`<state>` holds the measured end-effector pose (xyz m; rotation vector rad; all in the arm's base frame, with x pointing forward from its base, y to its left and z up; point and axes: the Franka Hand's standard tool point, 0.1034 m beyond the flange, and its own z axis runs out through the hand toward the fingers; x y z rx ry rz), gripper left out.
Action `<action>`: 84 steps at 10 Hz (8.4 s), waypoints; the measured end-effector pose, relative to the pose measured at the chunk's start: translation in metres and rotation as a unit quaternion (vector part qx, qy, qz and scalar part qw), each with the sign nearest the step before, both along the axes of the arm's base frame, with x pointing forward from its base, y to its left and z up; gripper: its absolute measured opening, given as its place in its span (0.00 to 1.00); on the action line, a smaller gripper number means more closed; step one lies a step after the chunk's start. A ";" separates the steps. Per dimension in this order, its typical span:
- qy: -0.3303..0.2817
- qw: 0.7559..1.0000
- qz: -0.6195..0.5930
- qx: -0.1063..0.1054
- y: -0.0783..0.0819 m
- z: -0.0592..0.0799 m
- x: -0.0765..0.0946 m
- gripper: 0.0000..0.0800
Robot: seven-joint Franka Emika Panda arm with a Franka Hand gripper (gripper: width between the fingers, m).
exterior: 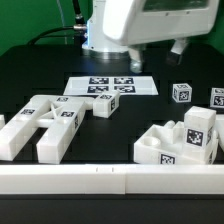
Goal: Assemble chair
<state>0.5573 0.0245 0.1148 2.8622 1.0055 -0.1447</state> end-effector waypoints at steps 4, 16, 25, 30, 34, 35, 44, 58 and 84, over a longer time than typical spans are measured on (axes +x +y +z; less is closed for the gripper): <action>0.004 1.000 0.001 -0.001 -0.005 -0.001 -0.005 0.81; 0.074 0.944 -0.320 0.013 -0.082 -0.023 -0.075 0.81; 0.277 0.854 -0.434 -0.076 -0.083 -0.029 -0.100 0.81; 0.312 0.804 -0.502 -0.064 -0.086 -0.041 -0.101 0.81; 0.281 0.775 -0.565 -0.030 -0.079 -0.049 -0.094 0.81; 0.282 0.774 -0.566 -0.030 -0.080 -0.049 -0.095 0.81; 0.359 0.782 -0.510 -0.016 -0.088 -0.064 -0.090 0.81; 0.378 0.795 -0.474 -0.012 -0.078 -0.074 -0.066 0.81; 0.380 0.786 -0.488 -0.020 -0.060 -0.041 -0.055 0.36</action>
Offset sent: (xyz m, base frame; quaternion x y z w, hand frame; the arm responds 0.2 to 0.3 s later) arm 0.0000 0.0000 0.0000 0.0000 0.0000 0.0000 1.0000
